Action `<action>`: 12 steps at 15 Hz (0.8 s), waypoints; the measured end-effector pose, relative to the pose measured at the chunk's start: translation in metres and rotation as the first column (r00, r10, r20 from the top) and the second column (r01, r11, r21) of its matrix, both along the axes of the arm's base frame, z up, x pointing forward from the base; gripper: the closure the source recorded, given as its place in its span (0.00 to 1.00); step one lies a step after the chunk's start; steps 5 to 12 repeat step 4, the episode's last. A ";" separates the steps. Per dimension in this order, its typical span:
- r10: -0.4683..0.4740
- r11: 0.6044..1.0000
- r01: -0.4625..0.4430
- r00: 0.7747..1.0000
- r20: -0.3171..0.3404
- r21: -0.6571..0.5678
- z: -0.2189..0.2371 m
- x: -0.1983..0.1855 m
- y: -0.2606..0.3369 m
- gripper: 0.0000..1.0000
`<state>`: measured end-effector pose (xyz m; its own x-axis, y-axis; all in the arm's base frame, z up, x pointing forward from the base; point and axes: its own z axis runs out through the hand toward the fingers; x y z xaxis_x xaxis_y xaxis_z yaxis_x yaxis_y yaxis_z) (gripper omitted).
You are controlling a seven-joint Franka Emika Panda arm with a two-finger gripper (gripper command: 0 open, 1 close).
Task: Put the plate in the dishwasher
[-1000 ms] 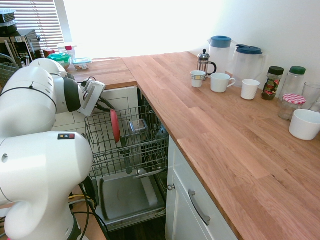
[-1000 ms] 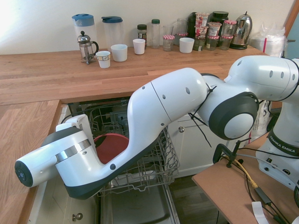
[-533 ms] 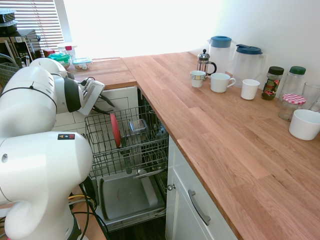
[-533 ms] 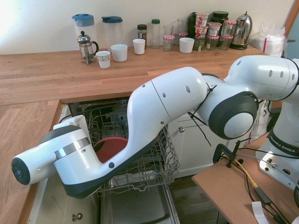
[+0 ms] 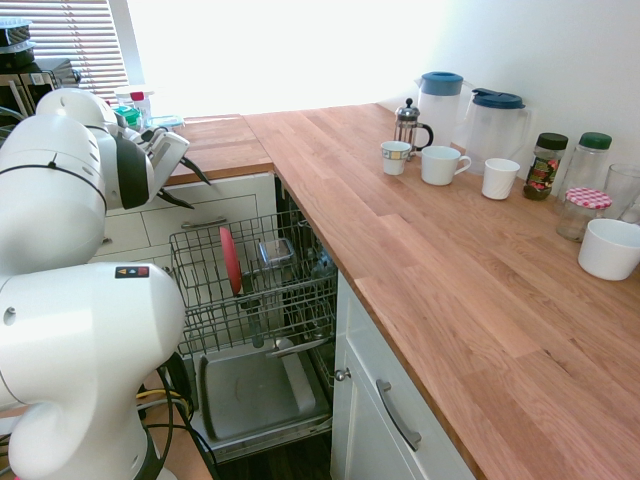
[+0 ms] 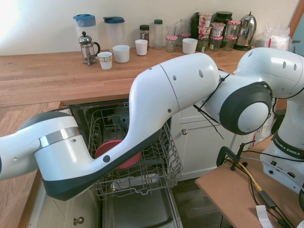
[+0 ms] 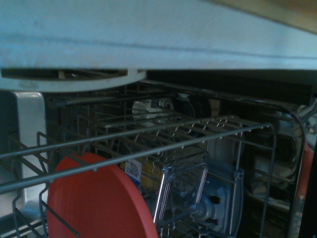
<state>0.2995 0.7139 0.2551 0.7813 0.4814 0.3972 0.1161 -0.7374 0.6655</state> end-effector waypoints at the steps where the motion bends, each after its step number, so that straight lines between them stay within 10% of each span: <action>1: 0.010 1.000 -0.010 1.000 -0.008 0.020 0.012 -0.003 0.003 0.00; 12: 0.038 0.995 -0.036 0.999 -0.019 0.092 0.062 -0.014 0.011 0.00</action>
